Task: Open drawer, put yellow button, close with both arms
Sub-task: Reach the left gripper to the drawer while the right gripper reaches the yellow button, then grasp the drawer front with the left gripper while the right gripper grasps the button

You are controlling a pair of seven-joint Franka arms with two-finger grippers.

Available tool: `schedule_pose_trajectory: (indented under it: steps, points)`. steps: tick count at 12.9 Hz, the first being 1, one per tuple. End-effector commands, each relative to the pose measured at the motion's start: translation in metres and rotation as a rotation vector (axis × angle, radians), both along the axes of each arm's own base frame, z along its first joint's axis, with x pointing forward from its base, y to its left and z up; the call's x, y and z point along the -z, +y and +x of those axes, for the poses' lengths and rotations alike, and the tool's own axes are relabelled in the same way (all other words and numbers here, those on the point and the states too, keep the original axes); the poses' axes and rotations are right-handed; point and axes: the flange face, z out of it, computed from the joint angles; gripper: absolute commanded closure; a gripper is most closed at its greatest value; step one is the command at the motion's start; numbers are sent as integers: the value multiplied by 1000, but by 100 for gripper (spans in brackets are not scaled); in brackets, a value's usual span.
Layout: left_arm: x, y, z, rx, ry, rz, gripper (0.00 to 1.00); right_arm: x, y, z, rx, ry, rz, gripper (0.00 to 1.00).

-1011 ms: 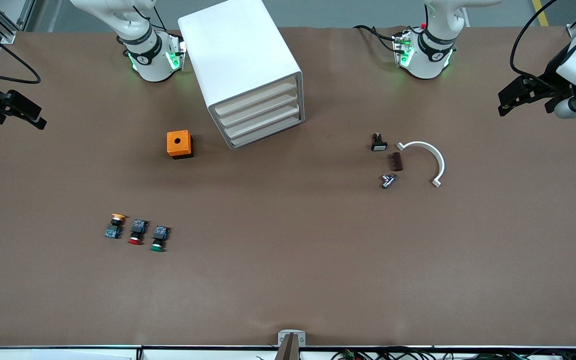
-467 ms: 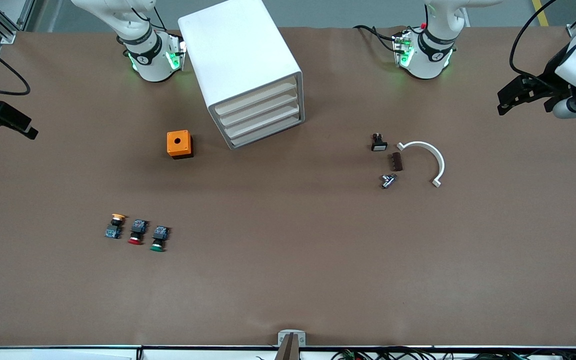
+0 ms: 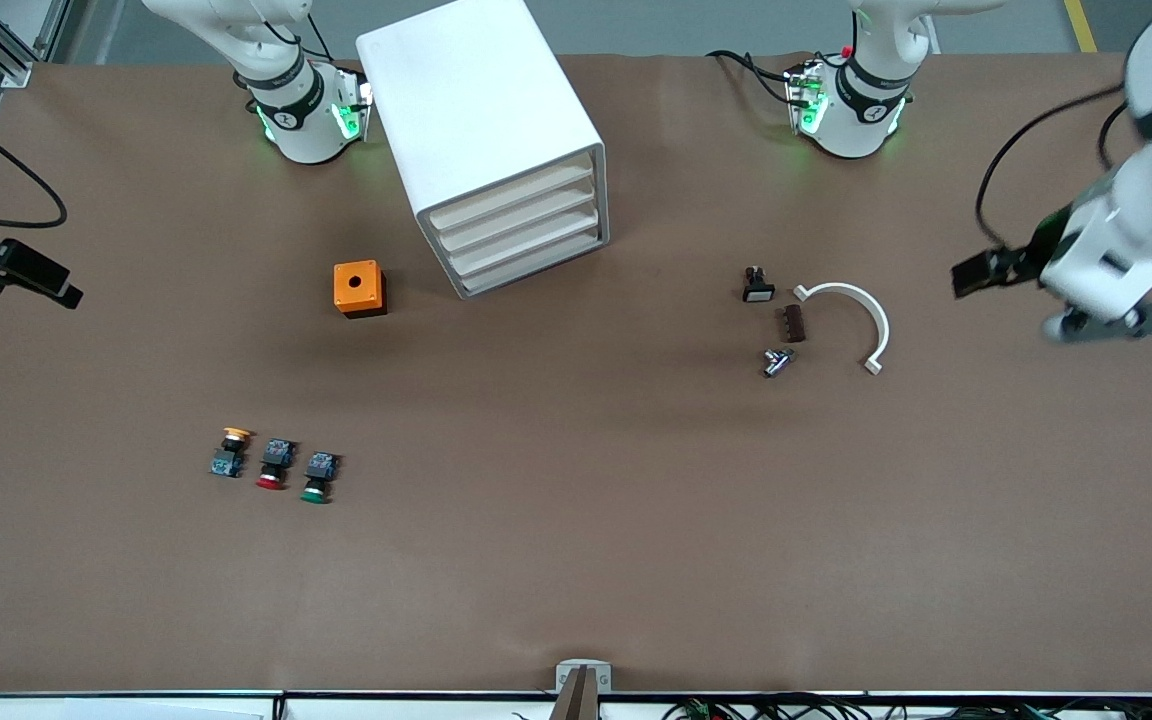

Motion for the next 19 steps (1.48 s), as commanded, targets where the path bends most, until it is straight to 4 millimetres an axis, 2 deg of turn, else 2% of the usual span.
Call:
schedule_pose_trajectory:
  steps: [1,3,4,5,7,8,9,10,12,13,16,19]
  points:
    - [69,-46,24,-228,112,40,0,3,-4,8,-27,3,1,0]
    - [119,-83,39,-422,184,82,0,25,-9,19,-20,21,2,0]
    - [144,-101,47,-511,212,111,0,41,-16,25,-8,14,1,0]
    - [160,-125,49,-558,224,125,0,60,-17,31,-6,12,0,0]
    - [198,-161,45,-705,263,165,0,114,-22,42,7,3,0,0]
    - [219,-190,34,-777,314,187,0,145,-22,48,12,3,3,0]
    - [229,-215,23,-839,335,216,0,175,-23,53,18,-4,-1,0]
    - [233,-231,15,-896,358,238,0,206,-21,57,26,-14,-4,0]
    - [237,-271,-6,-1027,458,256,0,258,-21,68,33,-27,-10,0]
    - [238,-284,-14,-1106,507,278,0,281,-22,72,37,-25,-12,0]
    - [237,-323,-42,-1290,624,387,1,327,-22,76,65,-11,16,0]
    - [251,-343,-49,-1519,854,505,3,364,-19,78,74,3,22,0]
